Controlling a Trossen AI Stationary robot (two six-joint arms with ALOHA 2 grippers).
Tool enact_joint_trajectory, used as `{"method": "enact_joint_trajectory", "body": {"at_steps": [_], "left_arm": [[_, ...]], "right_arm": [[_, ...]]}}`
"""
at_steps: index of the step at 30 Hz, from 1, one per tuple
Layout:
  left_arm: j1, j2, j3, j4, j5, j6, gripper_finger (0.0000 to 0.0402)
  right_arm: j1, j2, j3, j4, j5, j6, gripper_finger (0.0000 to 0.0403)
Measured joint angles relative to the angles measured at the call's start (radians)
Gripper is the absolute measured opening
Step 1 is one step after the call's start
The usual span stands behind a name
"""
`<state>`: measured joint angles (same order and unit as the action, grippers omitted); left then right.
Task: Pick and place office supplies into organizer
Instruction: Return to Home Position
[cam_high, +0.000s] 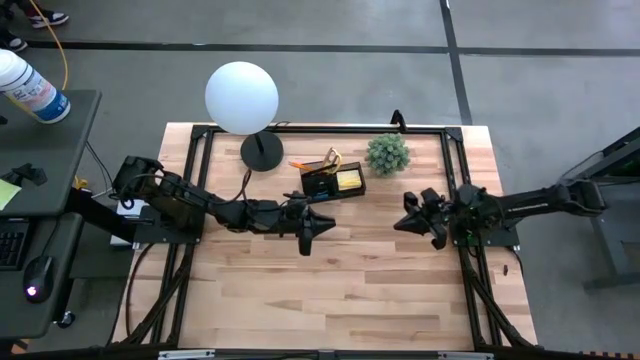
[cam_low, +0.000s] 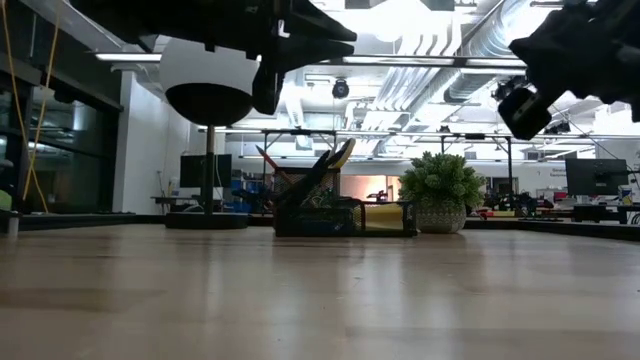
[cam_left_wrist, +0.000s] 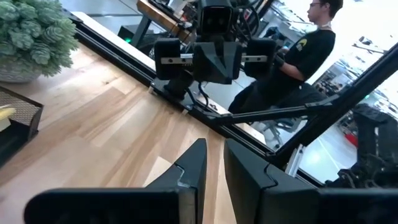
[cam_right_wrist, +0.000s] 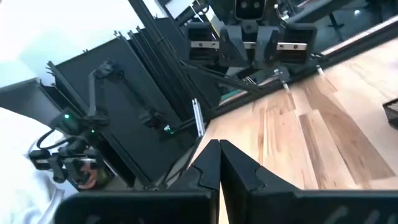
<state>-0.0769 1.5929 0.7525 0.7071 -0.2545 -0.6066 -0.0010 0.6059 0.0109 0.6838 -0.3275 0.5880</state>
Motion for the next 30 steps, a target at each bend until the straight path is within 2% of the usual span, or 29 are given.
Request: {"method": "enact_joint_trajectory", "body": {"at_steps": [6, 17, 24, 30], "left_arm": [[0.0, 0.0, 0.0, 0.0, 0.004, 0.0, 0.0046], [0.0, 0.0, 0.0, 0.0, 0.004, 0.0, 0.0046], [0.0, 0.0, 0.0, 0.0, 0.004, -0.001, 0.0046], [0.0, 0.0, 0.0, -0.001, 0.004, -0.004, 0.0046]], "right_arm": [[0.0, -0.204, 0.0, -0.216, 0.015, 0.01, 0.0], [0.0, -0.48, 0.0, -0.596, 0.033, -0.001, 0.0], [0.0, -0.603, 0.002, -0.636, 0.105, -0.071, 0.0], [0.0, -0.6, 0.001, -0.652, 0.257, -0.192, 0.0]]}}
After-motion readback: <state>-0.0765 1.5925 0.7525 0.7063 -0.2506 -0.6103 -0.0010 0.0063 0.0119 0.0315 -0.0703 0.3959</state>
